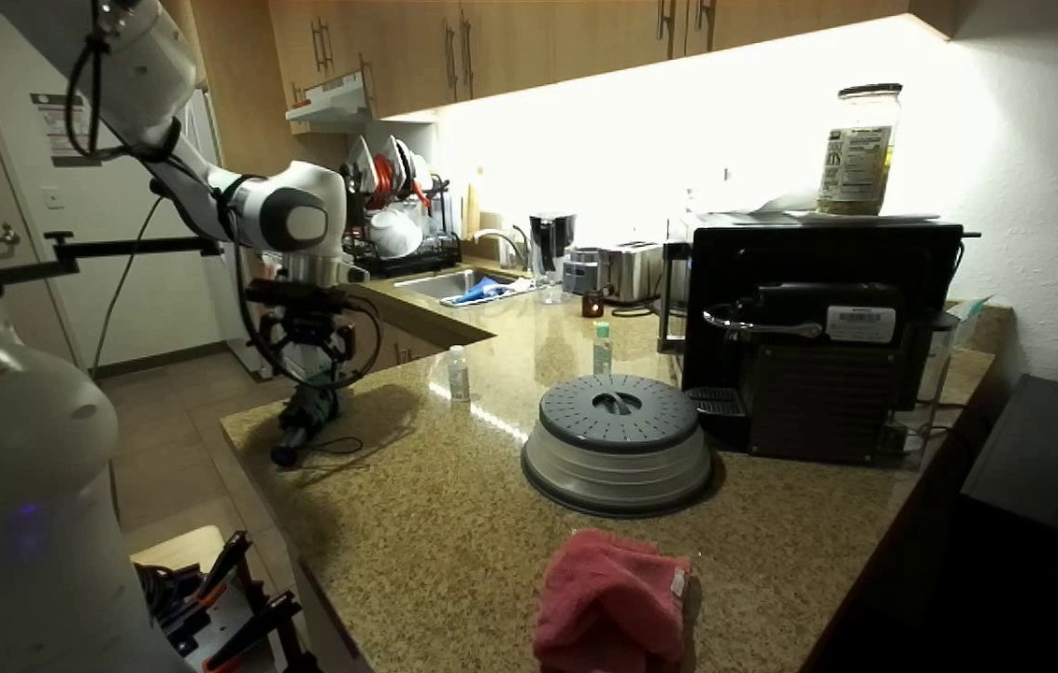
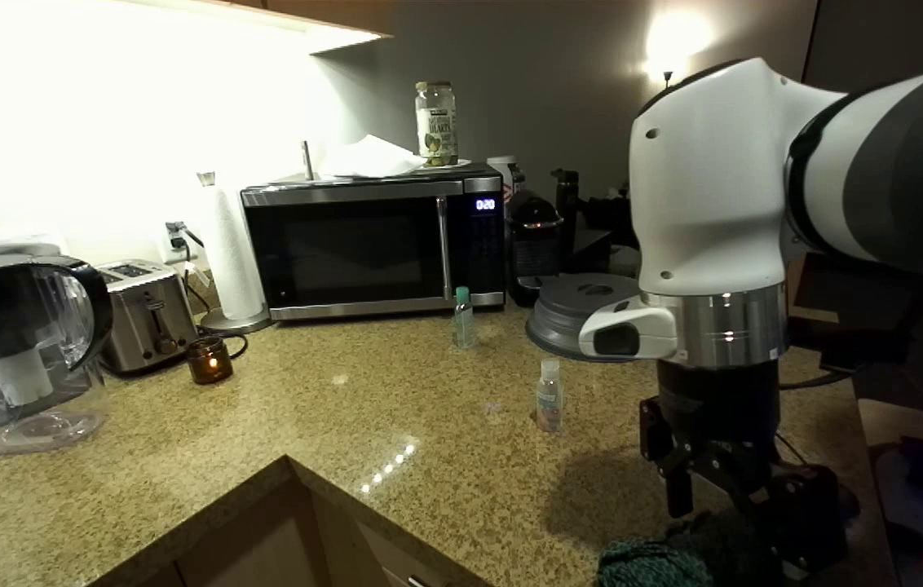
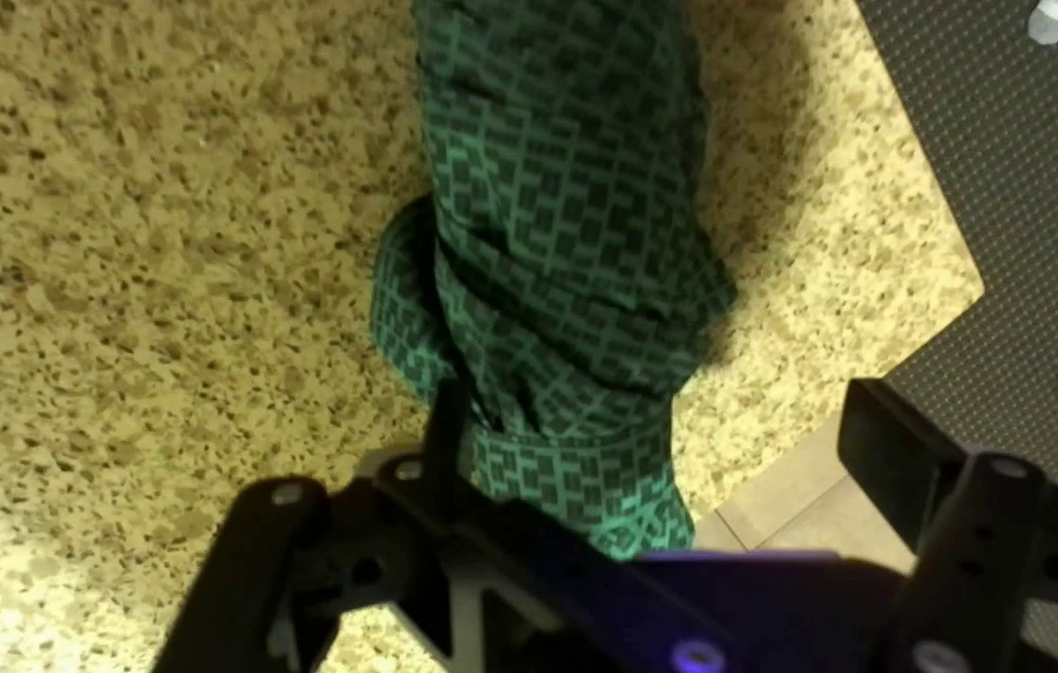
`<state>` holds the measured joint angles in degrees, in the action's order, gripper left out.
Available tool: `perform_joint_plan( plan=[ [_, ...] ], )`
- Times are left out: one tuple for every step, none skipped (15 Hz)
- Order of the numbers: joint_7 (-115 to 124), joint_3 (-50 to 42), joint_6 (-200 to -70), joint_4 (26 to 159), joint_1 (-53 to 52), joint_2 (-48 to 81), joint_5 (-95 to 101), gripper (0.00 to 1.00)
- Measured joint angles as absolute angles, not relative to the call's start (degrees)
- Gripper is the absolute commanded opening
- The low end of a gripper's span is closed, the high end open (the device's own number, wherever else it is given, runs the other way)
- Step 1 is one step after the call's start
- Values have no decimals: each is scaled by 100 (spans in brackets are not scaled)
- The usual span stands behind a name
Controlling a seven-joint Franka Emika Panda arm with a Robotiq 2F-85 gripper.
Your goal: Move the umbrella farther from you
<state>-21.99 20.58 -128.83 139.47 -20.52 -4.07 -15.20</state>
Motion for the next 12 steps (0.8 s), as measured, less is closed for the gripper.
perform_joint_plan(
  plan=[
    [-2199, 2058, -12888, 14021, -2069, -474, -1520, 100],
    [-2199, 2058, -12900, 14081, -2090, -516, -1520, 100],
    [-2199, 2058, -12927, 14131, -2114, -540, -1519, 100],
    [-2199, 2059, -12965, 14176, -2135, -543, -1515, 100],
    [-2199, 2059, -13023, 14223, -2151, -542, -1510, 100],
    [-2199, 2059, -13099, 14270, -2163, -540, -1502, 100],
    [-2199, 2058, -13173, 14318, -2176, -538, -1489, 100],
    [-2199, 2059, -13263, 14363, -2187, -531, -1475, 100],
    [-2200, 2058, -13348, 14400, -2191, -523, -1453, 100],
    [-2200, 2057, -13430, 14431, -2191, -513, -1423, 100],
    [-2201, 2054, -13522, 14459, -2191, -496, -1391, 100],
    [-2205, 2048, -13599, 14483, -2191, -478, -1367, 100]
  ],
)
